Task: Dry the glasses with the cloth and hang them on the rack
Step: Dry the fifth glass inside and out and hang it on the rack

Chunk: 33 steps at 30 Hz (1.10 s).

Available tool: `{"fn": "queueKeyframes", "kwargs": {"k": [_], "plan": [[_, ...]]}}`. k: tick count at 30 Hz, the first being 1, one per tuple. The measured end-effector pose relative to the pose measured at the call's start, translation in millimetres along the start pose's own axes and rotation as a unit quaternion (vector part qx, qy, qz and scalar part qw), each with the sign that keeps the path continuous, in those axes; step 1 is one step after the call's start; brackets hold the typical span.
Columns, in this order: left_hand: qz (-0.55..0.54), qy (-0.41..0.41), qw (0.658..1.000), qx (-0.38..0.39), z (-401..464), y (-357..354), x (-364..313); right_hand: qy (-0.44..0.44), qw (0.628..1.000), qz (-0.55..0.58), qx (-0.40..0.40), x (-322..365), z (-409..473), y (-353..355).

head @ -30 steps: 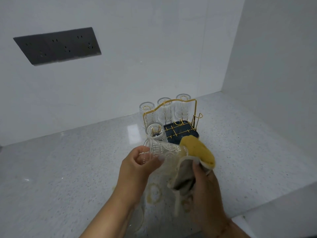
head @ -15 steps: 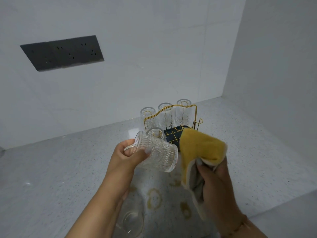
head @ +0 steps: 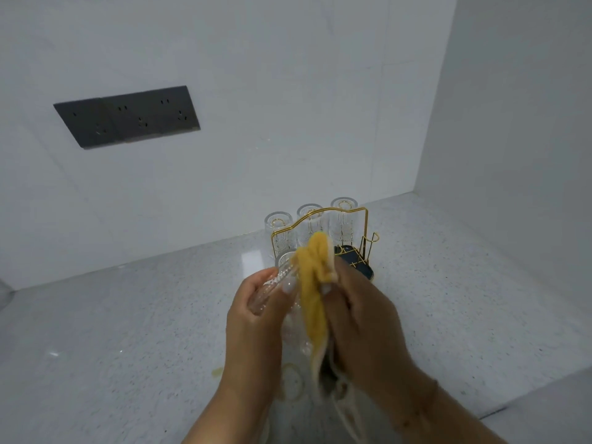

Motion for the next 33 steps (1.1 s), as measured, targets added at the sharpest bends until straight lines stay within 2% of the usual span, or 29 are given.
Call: {"fn": "queueKeyframes", "kwargs": {"k": [2,4,7,10,12,14,16,17,18,19,20,21,25,29,31,33], "plan": [[-0.022,0.001,1.0,-0.004,0,-1,-5,-0.093,0.981,0.155,0.072,-13,12,2],[-0.041,0.02,0.999,-0.002,0,-5,-10,-0.103,0.975,0.185,0.069,-19,12,2],[-0.086,0.052,0.995,0.008,3,-8,-11,-0.052,0.989,0.129,0.057,-5,-11,-8],[-0.1,0.065,0.992,0.042,4,-10,-5,0.067,0.997,-0.045,0.005,13,-30,-23],[-0.088,0.059,0.994,0.036,1,-12,-4,0.092,0.991,-0.098,-0.024,16,-25,-22],[-0.083,0.058,0.994,0.032,-1,-14,-4,0.058,0.998,-0.011,-0.013,13,-12,-15],[-0.11,0.054,0.992,0.038,-2,-18,-10,-0.056,0.985,0.158,0.034,3,3,-9],[-0.12,0.048,0.991,0.034,-1,-19,-14,-0.135,0.953,0.261,0.076,-6,6,-10],[-0.119,0.034,0.992,0.03,0,-18,-17,-0.202,0.905,0.354,0.122,-12,5,-16],[-0.113,0.021,0.993,0.028,0,-18,-22,-0.239,0.866,0.413,0.148,-14,1,-20],[-0.11,0.006,0.993,0.037,1,-19,-26,-0.235,0.851,0.444,0.154,-14,-3,-23],[-0.111,0.006,0.993,0.041,3,-19,-27,-0.211,0.854,0.452,0.148,-13,-5,-23],[-0.061,0.05,0.997,0.024,7,-23,-25,-0.115,0.921,0.37,0.037,-8,-3,-11],[-0.049,0.06,0.997,0.003,1,-25,-24,-0.021,0.986,0.163,-0.042,3,-8,-8],[-0.044,0.046,0.998,0.02,-1,-27,-25,-0.007,0.994,0.099,-0.039,5,-10,-11],[-0.028,0.022,0.999,0.031,-1,-28,-26,-0.037,0.99,0.128,-0.046,3,-4,-3]]}}
Point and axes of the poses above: each hand's wrist, its own z-axis towards the middle knuckle, its own y-axis out of the back of the hand, x = y × z, the point moved 4 cm from there along z, towards the middle knuckle, and after that the axes turned 5 degrees about -z, right-handed, at the moved point
